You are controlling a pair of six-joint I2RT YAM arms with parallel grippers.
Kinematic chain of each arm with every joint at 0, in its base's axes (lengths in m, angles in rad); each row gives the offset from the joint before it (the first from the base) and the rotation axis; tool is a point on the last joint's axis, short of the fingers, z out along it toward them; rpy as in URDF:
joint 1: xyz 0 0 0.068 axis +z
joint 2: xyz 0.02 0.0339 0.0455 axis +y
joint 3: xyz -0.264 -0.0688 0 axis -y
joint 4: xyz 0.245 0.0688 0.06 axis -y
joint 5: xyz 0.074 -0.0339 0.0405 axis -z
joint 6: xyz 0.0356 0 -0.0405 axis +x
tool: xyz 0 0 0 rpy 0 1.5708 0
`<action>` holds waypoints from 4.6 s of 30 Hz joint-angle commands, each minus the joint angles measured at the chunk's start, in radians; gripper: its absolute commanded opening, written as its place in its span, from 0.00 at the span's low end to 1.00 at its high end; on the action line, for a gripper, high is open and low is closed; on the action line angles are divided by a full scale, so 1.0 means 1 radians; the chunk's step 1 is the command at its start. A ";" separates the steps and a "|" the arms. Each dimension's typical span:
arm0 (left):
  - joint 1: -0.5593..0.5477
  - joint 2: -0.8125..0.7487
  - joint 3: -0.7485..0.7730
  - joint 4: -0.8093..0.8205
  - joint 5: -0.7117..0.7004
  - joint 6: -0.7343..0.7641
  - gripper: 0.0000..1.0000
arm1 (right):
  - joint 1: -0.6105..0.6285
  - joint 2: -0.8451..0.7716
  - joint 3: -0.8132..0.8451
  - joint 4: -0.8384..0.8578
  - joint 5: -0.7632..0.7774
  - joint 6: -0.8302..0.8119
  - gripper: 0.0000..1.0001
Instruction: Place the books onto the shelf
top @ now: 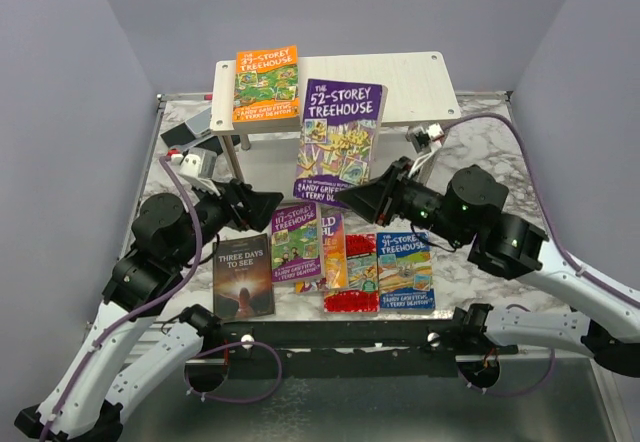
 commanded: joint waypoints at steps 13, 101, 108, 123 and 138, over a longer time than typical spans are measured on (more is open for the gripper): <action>0.005 -0.035 -0.145 -0.017 0.041 0.073 0.92 | -0.469 0.396 0.542 -0.179 -0.568 -0.016 0.00; 0.009 -0.043 -0.240 0.065 0.114 0.078 0.99 | -0.639 0.924 1.130 -0.715 -0.349 -0.281 0.69; 0.010 -0.041 -0.241 0.067 0.115 0.076 0.99 | -0.603 0.916 1.122 -0.728 -0.321 -0.294 0.61; 0.011 -0.041 -0.243 0.066 0.116 0.077 0.99 | -0.576 0.894 1.091 -0.725 -0.298 -0.307 0.41; 0.013 -0.039 -0.243 0.066 0.109 0.075 0.99 | -0.575 0.826 1.058 -0.719 -0.243 -0.312 0.60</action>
